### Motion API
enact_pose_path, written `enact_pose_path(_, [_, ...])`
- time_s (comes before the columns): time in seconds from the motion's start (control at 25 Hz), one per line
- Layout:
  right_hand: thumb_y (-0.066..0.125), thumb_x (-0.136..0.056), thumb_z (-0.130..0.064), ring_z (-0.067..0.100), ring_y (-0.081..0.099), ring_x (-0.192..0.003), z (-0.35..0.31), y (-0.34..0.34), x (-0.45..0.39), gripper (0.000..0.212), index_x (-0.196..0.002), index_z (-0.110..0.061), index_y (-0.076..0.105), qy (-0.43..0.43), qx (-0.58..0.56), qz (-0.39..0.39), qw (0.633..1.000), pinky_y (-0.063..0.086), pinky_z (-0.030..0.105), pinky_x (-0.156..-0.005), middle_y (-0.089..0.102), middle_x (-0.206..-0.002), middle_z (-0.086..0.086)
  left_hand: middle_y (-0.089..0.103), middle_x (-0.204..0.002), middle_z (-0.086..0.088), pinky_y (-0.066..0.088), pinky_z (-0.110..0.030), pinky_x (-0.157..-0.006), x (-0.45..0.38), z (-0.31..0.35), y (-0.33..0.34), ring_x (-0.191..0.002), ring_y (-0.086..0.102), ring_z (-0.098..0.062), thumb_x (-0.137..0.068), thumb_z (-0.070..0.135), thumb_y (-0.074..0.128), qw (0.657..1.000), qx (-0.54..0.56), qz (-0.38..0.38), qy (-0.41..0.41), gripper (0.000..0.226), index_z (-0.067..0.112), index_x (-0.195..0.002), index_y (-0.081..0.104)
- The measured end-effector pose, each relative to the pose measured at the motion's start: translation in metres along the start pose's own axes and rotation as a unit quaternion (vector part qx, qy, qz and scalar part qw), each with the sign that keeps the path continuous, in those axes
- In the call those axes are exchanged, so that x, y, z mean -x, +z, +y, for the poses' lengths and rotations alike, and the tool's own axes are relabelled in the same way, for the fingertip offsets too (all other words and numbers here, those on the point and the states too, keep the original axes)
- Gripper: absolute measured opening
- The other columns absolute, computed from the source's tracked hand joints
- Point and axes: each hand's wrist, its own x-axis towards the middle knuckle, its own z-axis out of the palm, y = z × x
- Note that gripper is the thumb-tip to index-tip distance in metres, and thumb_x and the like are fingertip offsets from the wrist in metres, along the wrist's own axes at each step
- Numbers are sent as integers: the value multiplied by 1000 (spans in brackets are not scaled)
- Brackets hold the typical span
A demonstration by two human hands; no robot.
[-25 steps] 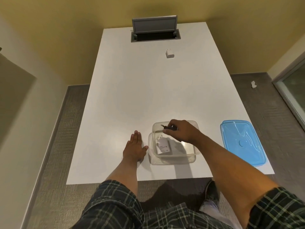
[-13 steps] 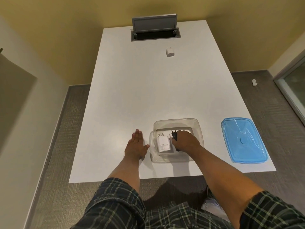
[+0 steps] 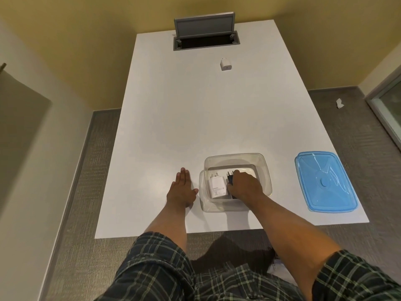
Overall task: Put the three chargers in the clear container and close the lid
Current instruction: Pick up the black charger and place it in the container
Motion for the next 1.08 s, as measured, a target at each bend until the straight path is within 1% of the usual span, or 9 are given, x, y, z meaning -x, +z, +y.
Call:
enact_pose_path(0.24, [52, -93, -27, 30, 67, -97, -2, 0, -4, 27, -113, -9, 52, 9, -3, -14, 1000, 43, 32, -66, 69, -105, 9, -25, -169, -5, 4, -42, -131, -2, -1, 3, -160, -15, -23, -109, 42, 35, 1000, 0, 17, 1, 80, 10, -162, -16])
enact_pose_path(0.4, [59, -77, -34, 27, 67, -95, 1, -7, -5, 40, -112, -16, 53, 12, 17, -12, 1000, 41, 30, -66, 68, -100, 2, -23, -170, -5, 5, -42, -132, -1, -4, 8, -160, -12, -23, -109, 43, 35, 999, -1, 40, 9, 79, 10, -162, -14])
enact_pose_path(0.52, [57, -69, -41, 26, 67, -89, 3, -14, -9, 38, -101, -20, 58, -19, 39, 46, 998, 37, 29, -62, 68, -92, 0, -19, -171, -6, 7, -42, -131, -1, -5, 11, -161, -9, -23, -110, 41, 32, 998, -8, 61, 12, 75, 10, -163, -11])
enact_pose_path(0.6, [54, -74, -45, 27, 68, -82, 3, -17, -14, 33, -94, -21, 63, -48, 60, 93, 993, 35, 29, -59, 70, -88, 0, -15, -172, -7, 8, -40, -131, -1, -4, 11, -161, -6, -24, -110, 40, 30, 996, -19, 87, 13, 72, 10, -163, -8])
enact_pose_path(0.72, [52, -80, -48, 27, 69, -77, 0, -23, -22, 32, -90, -23, 68, -81, 77, 144, 983, 33, 28, -59, 72, -84, 0, -10, -173, -5, 9, -39, -131, -4, -1, 8, -161, -3, -23, -109, 38, 30, 991, -43, 126, 32, 71, 11, -164, -6])
enact_pose_path(0.8, [51, -83, -48, 27, 70, -78, -4, -32, -28, 32, -92, -23, 70, -99, 83, 166, 978, 38, 29, -60, 72, -86, 0, -10, -173, -4, 10, -38, -131, -9, 2, 0, -161, -2, -22, -109, 37, 32, 988, -41, 142, 41, 71, 12, -164, -5])
enact_pose_path(0.88, [51, -88, -47, 28, 71, -81, -8, -44, -38, 33, -98, -22, 70, -135, 95, 181, 970, 45, 31, -65, 71, -93, -1, -9, -173, -4, 12, -38, -131, -16, 4, -11, -161, -1, -22, -109, 37, 32, 984, -50, 163, 48, 71, 11, -164, -4])
enact_pose_path(0.96, [51, -89, -45, 29, 71, -79, -14, -60, -50, 31, -97, -22, 70, -157, 100, 200, 962, 47, 32, -66, 70, -93, -2, -7, -173, -5, 14, -39, -130, -23, 5, -20, -161, 1, -22, -109, 36, 31, 980, -62, 181, 54, 69, 11, -164, -2])
enact_pose_path(1.08, [52, -90, -41, 30, 71, -79, -19, -85, -70, 27, -93, -22, 71, -142, 90, 217, 961, 46, 32, -65, 69, -90, -1, -7, -173, -5, 15, -38, -130, -36, 6, -35, -161, 0, -21, -109, 36, 30, 977, -76, 187, 68, 68, 11, -164, -1])
